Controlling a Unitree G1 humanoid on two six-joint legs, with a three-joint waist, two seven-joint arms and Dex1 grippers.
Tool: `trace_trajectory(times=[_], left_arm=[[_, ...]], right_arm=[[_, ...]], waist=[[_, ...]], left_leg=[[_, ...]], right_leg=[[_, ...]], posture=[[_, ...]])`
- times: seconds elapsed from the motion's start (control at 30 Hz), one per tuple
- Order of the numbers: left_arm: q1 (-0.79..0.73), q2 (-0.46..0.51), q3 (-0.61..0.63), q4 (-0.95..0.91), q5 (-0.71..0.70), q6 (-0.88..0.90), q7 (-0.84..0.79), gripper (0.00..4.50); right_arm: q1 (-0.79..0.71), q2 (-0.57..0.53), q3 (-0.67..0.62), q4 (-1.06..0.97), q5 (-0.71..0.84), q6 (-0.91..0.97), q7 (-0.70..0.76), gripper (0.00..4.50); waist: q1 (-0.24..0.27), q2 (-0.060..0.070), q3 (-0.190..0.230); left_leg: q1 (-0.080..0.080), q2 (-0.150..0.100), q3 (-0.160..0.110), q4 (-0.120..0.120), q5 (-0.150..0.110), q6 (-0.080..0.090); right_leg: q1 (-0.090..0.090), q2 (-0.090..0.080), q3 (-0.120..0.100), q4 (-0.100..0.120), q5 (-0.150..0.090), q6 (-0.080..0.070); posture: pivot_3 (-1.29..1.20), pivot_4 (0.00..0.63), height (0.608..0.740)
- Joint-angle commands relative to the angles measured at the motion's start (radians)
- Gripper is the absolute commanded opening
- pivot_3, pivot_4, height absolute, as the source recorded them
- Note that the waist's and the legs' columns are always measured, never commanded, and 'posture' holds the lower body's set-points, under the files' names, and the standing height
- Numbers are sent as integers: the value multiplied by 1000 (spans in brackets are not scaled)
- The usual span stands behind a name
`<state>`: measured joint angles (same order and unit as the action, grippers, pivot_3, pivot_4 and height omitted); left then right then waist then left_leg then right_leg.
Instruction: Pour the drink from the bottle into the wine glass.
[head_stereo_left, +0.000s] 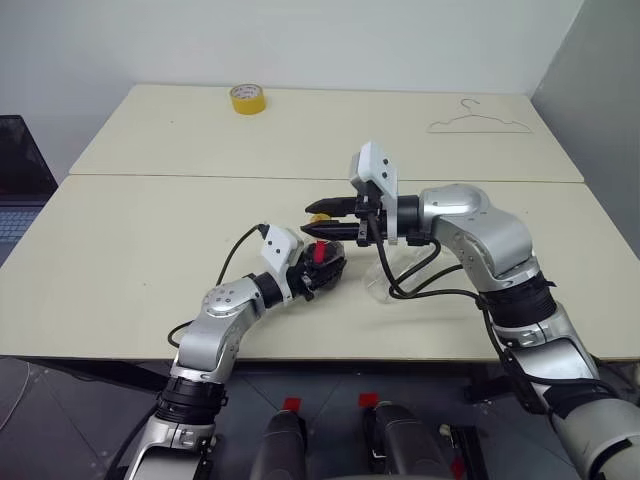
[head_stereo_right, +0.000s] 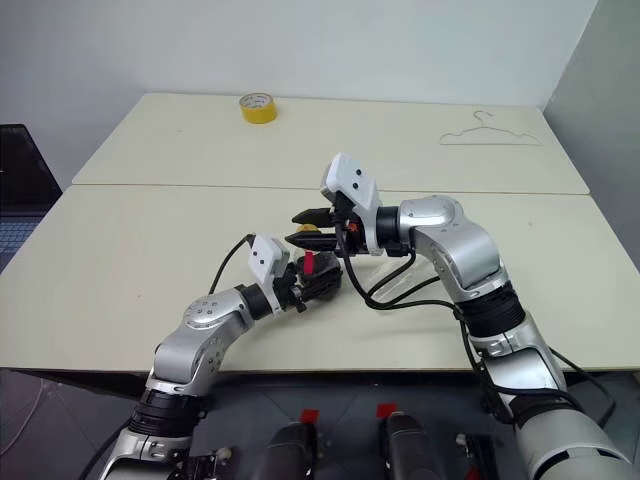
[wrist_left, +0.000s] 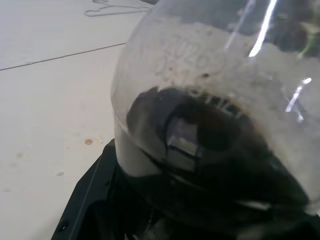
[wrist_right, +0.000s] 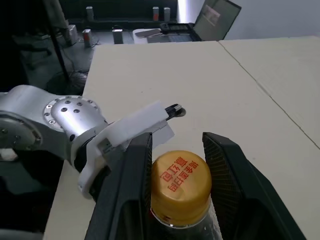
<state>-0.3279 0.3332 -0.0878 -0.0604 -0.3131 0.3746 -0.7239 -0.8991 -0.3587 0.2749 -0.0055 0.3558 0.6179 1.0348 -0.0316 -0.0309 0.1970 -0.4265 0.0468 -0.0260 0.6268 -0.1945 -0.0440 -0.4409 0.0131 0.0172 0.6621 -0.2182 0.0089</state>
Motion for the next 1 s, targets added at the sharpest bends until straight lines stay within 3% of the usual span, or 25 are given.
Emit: trace_trajectory(times=[0.03,0.53,0.87,0.9,1.0], left_arm=[[-33,9,12,-86,-47,6,-33,2515],[-25,39,-13,-148,-52,72,-114,2515],[-25,50,-17,-147,-28,63,-103,2515],[-26,50,-17,-143,-24,60,-101,2515],[-33,50,-21,-120,-3,40,-86,2515]], right_arm=[[-17,-33,31,5,13,-41,123,1278],[-98,-60,112,209,-52,-299,481,1278],[-150,-9,83,323,-43,-322,484,1277],[-151,-9,79,324,-43,-317,479,2006],[-145,-13,69,313,-40,-298,468,2910]], waist=[[0,0,0],[-1,0,0],[0,0,0],[0,0,0],[1,0,0]], left_leg=[[0,0,0,0,0,0],[1,0,0,0,0,0],[2,0,0,1,0,0],[2,0,0,1,0,0],[2,0,0,1,0,0]], right_leg=[[0,0,0,0,0,0],[0,0,0,1,0,0],[1,0,0,2,0,0],[1,0,0,2,0,0],[1,0,1,2,0,0]], posture=[[0,150,740],[0,150,740],[0,150,740],[0,150,740],[0,150,740]])
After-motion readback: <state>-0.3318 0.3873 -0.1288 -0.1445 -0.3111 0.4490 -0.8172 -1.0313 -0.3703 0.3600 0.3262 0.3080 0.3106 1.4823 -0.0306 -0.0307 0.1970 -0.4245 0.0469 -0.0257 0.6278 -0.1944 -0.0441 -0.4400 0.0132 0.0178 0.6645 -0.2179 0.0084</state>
